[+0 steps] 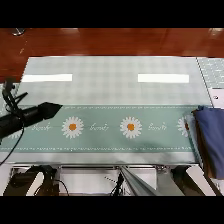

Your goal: Fold the shirts.

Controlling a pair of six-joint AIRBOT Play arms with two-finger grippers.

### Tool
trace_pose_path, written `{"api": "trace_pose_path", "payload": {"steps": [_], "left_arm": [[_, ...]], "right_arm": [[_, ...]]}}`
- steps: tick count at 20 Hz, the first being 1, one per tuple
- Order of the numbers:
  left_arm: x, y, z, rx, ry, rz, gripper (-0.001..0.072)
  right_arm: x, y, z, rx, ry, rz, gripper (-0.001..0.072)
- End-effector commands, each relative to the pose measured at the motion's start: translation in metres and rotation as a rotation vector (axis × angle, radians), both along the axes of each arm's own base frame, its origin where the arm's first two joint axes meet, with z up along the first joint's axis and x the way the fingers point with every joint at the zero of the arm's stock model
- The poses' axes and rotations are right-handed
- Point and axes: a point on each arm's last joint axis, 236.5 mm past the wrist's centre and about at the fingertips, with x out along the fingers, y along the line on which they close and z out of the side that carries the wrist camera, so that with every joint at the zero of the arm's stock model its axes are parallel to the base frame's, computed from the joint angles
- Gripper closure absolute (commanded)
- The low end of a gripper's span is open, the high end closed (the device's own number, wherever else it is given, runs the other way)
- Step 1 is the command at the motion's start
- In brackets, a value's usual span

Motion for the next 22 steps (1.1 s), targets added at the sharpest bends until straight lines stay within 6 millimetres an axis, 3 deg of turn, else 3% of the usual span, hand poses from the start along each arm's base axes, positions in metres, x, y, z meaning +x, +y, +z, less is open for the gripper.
{"api": "trace_pose_path", "payload": {"steps": [1,3,5,6,7,8,11,13,15,16,18,22], "left_arm": [[0.041,0.001,0.056,0.018,-0.09,-0.024,0.0683],[0.066,-0.026,0.108,-0.014,-0.176,-0.13,0.0683],[0.07,-0.076,0.164,-0.066,-0.324,-0.274,0.0683],[0.07,-0.094,0.174,-0.043,-0.367,-0.307,0.0684],[0.07,-0.107,0.169,0.001,-0.379,-0.327,0.0684],[0.069,-0.115,0.15,0.06,-0.341,-0.338,0.0684],[0.074,-0.105,0.048,0.269,-0.09,-0.296,0.0684],[0.084,-0.087,0.002,0.34,0.028,-0.264,0.0683],[0.095,-0.07,-0.015,0.344,0.081,-0.225,0.0683],[0.099,-0.062,-0.019,0.344,0.095,-0.205,0.0682],[0.104,-0.052,-0.022,0.34,0.109,-0.175,0.0682],[0.104,-0.049,-0.023,0.33,0.125,-0.158,0.0682]], "right_arm": [[0.115,0.037,0.037,0.044,-0.35,0.306,0.0694],[0.186,0.097,0.055,0.028,-0.498,0.586,0.0692],[0.225,0.175,0.05,-0.015,-0.504,0.904,0.0692],[0.232,0.21,0.038,-0.029,-0.459,1.026,0.0692],[0.236,0.241,0.022,-0.062,-0.39,1.13,0.0692],[0.24,0.269,0.004,-0.105,-0.326,1.227,0.0692],[0.25,0.321,-0.066,-0.168,-0.172,1.327,0.0695],[0.248,0.326,-0.127,-0.11,-0.048,1.295,0.0695],[0.242,0.31,-0.172,-0.066,0.077,1.248,0.0694],[0.241,0.305,-0.181,-0.052,0.105,1.235,0.0694],[0.247,0.301,-0.18,-0.057,0.083,1.211,0.0693],[0.248,0.303,-0.177,-0.054,0.073,1.209,0.0693]]}}
